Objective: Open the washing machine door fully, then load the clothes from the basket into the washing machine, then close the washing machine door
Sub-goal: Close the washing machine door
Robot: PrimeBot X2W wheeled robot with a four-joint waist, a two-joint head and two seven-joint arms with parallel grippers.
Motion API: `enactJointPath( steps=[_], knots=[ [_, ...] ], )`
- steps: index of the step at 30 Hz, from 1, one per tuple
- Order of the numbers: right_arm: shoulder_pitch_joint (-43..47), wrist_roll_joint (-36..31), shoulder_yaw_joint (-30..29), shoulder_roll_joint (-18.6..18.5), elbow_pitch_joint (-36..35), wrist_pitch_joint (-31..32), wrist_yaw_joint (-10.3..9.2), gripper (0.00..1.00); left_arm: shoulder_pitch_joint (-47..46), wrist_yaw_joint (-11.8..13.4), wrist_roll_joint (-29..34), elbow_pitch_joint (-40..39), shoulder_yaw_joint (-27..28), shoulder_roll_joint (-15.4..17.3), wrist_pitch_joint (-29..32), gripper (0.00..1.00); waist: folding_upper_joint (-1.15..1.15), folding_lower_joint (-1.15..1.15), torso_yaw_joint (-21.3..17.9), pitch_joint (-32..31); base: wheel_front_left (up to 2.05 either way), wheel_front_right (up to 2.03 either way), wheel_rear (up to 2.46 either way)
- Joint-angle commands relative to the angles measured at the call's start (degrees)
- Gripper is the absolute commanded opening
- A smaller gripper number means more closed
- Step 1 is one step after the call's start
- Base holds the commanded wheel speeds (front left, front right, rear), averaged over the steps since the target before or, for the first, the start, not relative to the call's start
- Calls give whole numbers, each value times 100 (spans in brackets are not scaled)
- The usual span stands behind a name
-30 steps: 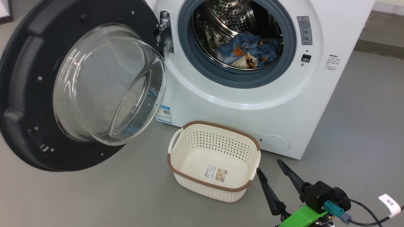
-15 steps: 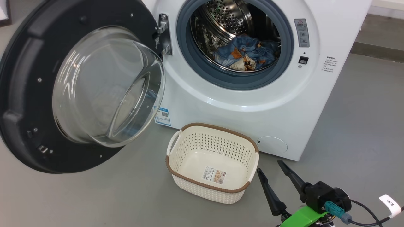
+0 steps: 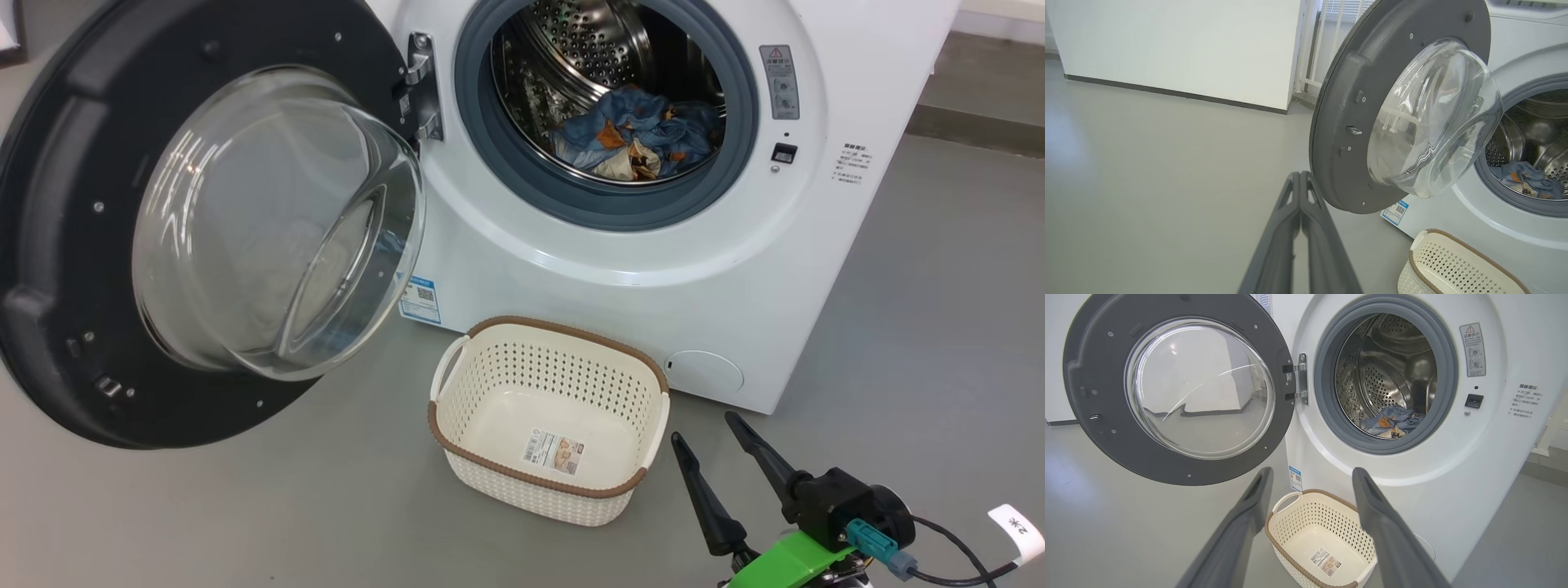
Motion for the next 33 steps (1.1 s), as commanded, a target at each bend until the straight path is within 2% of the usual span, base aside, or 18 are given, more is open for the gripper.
enactJointPath(
  steps=[1, 7, 10, 16, 21, 25, 26, 29, 33],
  knots=[
    [-38, 58, 90, 8, -151, -27, 9, 100, -330, -76, -96, -202, 310, 25, -54, 0, 0, 0, -2, 6, 0, 0, 0],
    [-7, 50, 57, 10, -166, -27, 9, 100, -769, -513, -726, -79, 974, 105, -54, 0, 0, 0, -18, 30, 0, 0, 0],
    [-2, 38, 45, 8, -183, -24, 9, 100, -1066, -675, -1086, 116, 1207, 350, -6, 0, 0, 0, -25, 52, 0, 0, 0],
    [-6, 29, 45, -33, -254, 32, 9, 100, -1923, -936, -1887, 702, 1636, 1061, 270, 0, 0, 0, -38, 121, 0, 0, 0],
    [24, 39, 32, -64, -327, 92, 9, 100, -2562, -1052, -2407, 1304, 1768, 1498, 517, 0, 0, 0, -63, 198, 0, 0, 0],
    [19, 33, 25, -94, -394, 146, 9, 100, -2880, -1108, -2768, 1637, 1866, 1686, 658, 0, 0, 0, -123, 286, 0, 0, 0],
    [11, 17, 7, -125, -453, 185, 9, 100, -3112, -1134, -3087, 1884, 1964, 1776, 788, 0, 0, 0, -160, 355, 0, 0, 0],
    [-7, 2, -1, -190, -543, 250, 9, 100, -3442, -1158, -3507, 2189, 2115, 1945, 980, 0, 0, 0, -228, 466, 0, 0, 0],
    [-29, -34, -21, -240, -721, 364, 9, 100, -3808, -1174, -3851, 2532, 2180, 2195, 1262, 0, 0, 0, -324, 632, 0, 0, 0]
  ],
)
